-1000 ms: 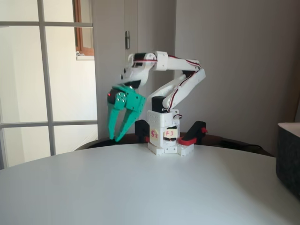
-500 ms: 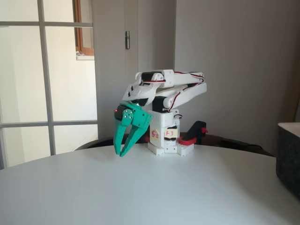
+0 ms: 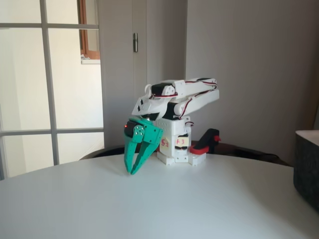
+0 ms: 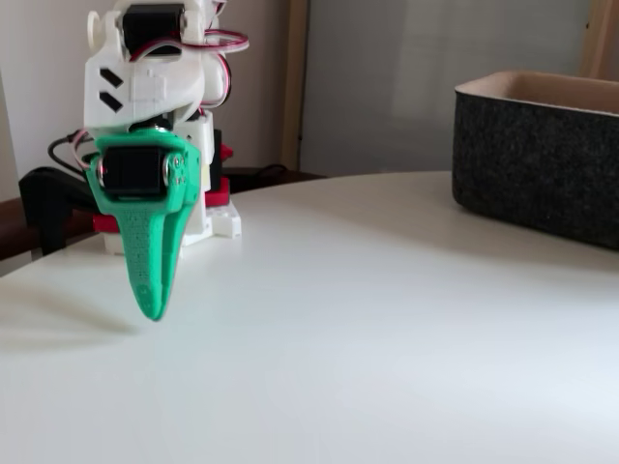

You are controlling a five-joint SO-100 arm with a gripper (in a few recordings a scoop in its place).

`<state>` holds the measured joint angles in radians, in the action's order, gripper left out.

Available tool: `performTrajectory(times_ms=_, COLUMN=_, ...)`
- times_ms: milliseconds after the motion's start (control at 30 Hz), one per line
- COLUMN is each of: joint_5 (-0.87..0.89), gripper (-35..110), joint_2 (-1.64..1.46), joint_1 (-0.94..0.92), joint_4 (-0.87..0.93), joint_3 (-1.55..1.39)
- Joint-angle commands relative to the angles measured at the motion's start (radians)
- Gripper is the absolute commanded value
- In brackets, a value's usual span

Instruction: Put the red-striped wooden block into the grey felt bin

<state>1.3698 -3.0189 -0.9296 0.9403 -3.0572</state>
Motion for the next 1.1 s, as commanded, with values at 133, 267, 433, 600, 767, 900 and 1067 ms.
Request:
performTrajectory(times_ms=133, joint_5=0.020, gripper=1, joint_2=-0.034, joint_1=-0.006, joint_4=0.002, joint_3=0.000)
performTrajectory(times_ms=267, joint_5=0.020, gripper=2, joint_2=-0.034, joint_1=-0.006, joint_4=0.002, joint_3=0.000)
performTrajectory(times_ms=433, joint_5=0.017, gripper=1, joint_2=-0.034, joint_1=-0.006, joint_4=0.002, joint_3=0.000)
performTrajectory(times_ms=600, joint_5=0.017, gripper=0, joint_2=-0.034, joint_1=-0.006, joint_4=0.002, joint_3=0.000)
performTrajectory(times_ms=767, joint_5=0.017, gripper=0, joint_2=-0.034, joint_1=-0.006, joint_4=0.002, joint_3=0.000)
performTrajectory(times_ms=900, joint_5=0.017, gripper=0, joint_2=-0.034, joint_1=-0.006, joint_4=0.002, joint_3=0.000)
performTrajectory(times_ms=1067, joint_5=0.017, gripper=0, joint_2=-0.032, joint_1=-0.006, joint_4=0.002, joint_3=0.000)
